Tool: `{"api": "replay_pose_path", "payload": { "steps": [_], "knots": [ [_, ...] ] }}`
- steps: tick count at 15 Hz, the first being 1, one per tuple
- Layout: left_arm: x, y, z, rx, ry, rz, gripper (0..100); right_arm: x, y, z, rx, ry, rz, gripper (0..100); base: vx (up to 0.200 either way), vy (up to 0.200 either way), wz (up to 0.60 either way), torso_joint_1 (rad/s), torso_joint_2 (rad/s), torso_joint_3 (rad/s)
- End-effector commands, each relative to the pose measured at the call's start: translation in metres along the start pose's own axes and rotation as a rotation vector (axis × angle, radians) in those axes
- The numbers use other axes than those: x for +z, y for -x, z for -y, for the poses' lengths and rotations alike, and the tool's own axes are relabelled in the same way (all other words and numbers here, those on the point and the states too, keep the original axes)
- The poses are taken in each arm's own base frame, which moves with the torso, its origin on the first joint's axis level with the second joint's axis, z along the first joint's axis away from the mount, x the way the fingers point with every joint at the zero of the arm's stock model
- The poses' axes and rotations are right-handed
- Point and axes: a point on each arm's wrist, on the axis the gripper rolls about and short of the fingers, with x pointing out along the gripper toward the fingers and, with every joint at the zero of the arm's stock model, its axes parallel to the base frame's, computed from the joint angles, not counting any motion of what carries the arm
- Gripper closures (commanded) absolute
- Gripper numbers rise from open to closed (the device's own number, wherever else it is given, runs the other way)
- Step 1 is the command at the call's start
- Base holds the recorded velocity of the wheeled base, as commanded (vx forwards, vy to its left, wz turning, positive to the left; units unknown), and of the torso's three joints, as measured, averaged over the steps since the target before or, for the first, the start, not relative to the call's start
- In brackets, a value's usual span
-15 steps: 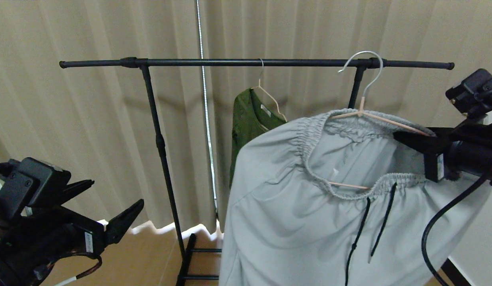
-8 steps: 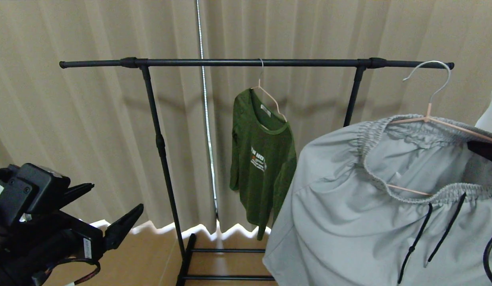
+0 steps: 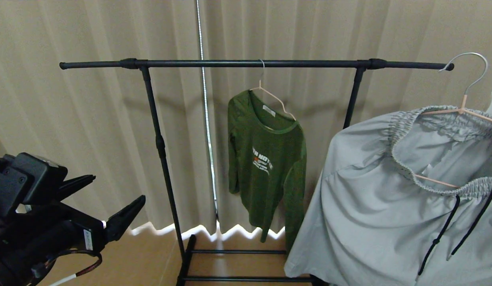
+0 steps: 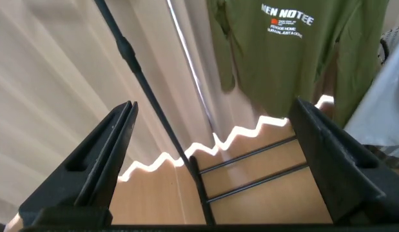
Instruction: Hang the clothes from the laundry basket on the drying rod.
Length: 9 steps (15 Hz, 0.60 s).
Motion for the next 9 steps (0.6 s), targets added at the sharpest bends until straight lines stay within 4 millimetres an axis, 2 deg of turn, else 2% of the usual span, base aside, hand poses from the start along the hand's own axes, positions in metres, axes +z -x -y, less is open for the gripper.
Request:
{"api": "replay_pose_path", "payload": {
  "steps": [1, 9],
  "knots": [
    [0.0006, -0.0012, -0.0001, 0.001, 0.001, -0.001, 0, -0.0005, -0.0023, -0.0007, 0.005, 0.001, -0.006, 100, 0.2, 0.0, 0.0, -0.012, 0.0, 0.007],
    [0.0006, -0.0012, 0.0002, 0.0, 0.0, -0.001, 0, -0.0004, -0.0054, -0.001, 0.006, 0.001, -0.01, 100, 0.2, 0.0, 0.0, 0.002, 0.0, 0.004]
  ]
}}
